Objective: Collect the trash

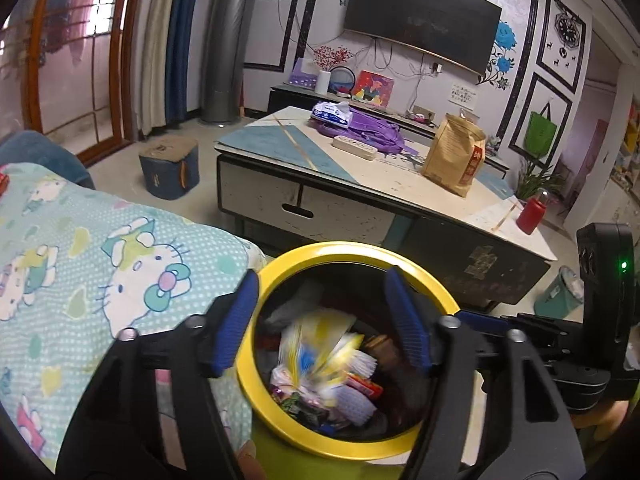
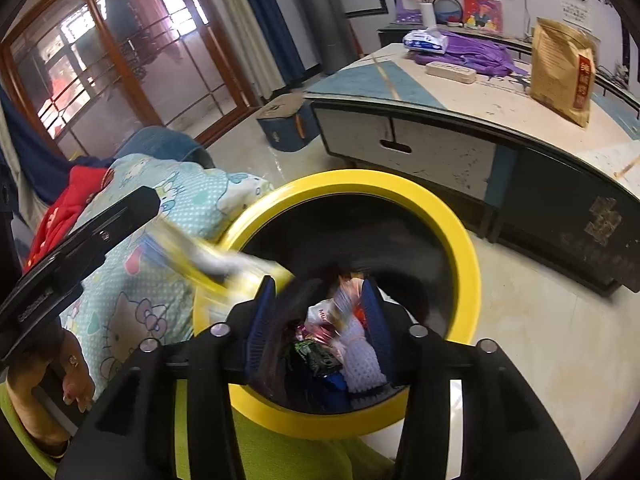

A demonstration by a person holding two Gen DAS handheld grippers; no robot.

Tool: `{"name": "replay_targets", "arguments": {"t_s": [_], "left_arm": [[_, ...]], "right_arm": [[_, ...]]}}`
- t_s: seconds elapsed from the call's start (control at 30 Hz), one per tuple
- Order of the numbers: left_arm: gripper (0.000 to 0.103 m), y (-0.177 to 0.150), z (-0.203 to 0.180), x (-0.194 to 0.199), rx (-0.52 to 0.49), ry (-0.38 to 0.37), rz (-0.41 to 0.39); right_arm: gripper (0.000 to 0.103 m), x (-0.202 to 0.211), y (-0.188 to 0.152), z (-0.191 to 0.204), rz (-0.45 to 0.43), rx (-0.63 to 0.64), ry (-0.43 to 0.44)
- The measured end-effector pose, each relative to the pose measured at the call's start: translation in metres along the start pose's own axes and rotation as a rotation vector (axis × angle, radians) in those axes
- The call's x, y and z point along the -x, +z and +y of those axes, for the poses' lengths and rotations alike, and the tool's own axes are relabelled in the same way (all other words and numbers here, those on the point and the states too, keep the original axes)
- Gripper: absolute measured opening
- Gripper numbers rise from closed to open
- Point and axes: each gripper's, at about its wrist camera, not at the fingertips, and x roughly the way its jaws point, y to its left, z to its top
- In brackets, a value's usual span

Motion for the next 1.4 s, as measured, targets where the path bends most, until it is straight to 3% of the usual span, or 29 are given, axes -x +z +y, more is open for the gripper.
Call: {"name": "replay_targets", "arguments": {"t_s": [0.17,0.27,0.37,0.57,0.7,0.97,1.13,1.4], "left_arm": [[0.090,-0.004,0.002,0.010,0.022,-0.018,-0.001],[0.092,-0.006,0.007,0.019,0.033,-0.010,-0.004],[0.092,-0.009,0.013,0.031,0.038,0.005,-0.015],[0.092,-0.016,0.022,0.061,0.055,0.061,-0.054],[0.092,-0.022,0.022,0.085,0.044,0.086,-0.106],[0.092,-0.031,0.016,0.120,-0.016,0.099,-0.224],[0.092,-0.038,0.012,0.127,-0.040,0.113,-0.243],[0.092,-0.044,0.016,0.133,-0.015,0.128,-0.256]], "right_arm": [[0.057,0.012,-0.004,0.007,-0.032,0.024,-0.031],[0.074,0.024,-0.005,0.016,-0.088,0.056,-0.047],[0.084,0.038,-0.007,0.030,-0.158,0.105,-0.065],[0.096,0.063,-0.015,0.046,-0.308,0.162,-0.066],[0.097,0.082,-0.021,0.055,-0.427,0.181,-0.063],[0.097,0.107,-0.029,0.065,-0.582,0.194,-0.060],[0.097,0.111,-0.035,0.073,-0.631,0.230,-0.091],[0.097,0.106,-0.038,0.074,-0.624,0.242,-0.106]]}}
